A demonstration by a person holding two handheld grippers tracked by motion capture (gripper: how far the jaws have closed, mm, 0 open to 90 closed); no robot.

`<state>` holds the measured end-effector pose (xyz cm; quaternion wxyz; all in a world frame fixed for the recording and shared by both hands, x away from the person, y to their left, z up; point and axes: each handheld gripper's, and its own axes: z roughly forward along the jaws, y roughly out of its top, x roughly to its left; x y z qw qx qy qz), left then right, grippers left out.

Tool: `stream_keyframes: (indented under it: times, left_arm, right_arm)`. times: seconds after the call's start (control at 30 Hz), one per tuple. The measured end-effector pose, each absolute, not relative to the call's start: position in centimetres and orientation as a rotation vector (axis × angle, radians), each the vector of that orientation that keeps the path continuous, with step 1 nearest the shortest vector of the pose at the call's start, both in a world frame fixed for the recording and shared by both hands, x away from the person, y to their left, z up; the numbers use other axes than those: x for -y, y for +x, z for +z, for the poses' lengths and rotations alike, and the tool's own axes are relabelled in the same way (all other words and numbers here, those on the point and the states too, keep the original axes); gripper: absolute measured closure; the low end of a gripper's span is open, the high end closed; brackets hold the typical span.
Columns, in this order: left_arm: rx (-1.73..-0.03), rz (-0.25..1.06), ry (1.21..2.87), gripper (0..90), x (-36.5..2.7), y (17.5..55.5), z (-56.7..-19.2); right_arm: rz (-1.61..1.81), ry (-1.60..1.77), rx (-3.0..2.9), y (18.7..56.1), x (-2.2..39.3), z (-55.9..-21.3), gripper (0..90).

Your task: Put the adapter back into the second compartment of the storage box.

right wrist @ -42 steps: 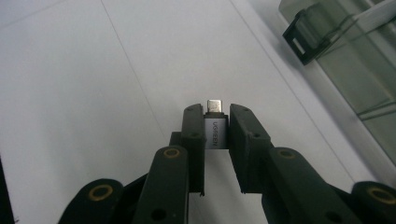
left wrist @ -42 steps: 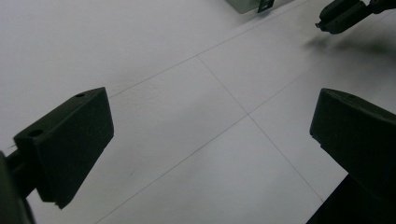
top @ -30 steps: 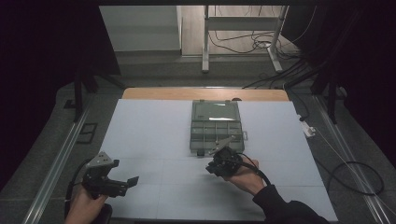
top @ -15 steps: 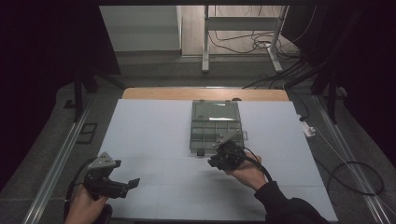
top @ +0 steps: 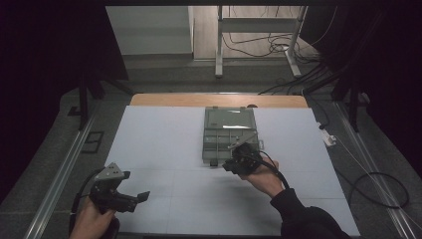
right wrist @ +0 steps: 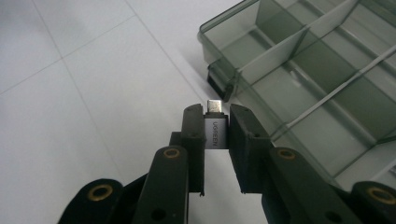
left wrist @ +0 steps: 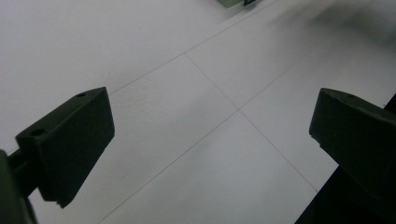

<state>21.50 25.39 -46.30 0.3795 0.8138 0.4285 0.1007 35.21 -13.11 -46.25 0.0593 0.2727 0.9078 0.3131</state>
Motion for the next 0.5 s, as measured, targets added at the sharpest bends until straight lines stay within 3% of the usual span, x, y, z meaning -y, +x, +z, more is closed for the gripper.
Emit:
stream_keyframes:
  times: [0.5]
  left_arm:
    - [-1.101, 0.252, 2.077, 0.0, -25.5, 21.6, -46.3]
  right_arm:
    - [0.956, 0.879, -2.7, 37.3, 13.0, -46.1, 75.4]
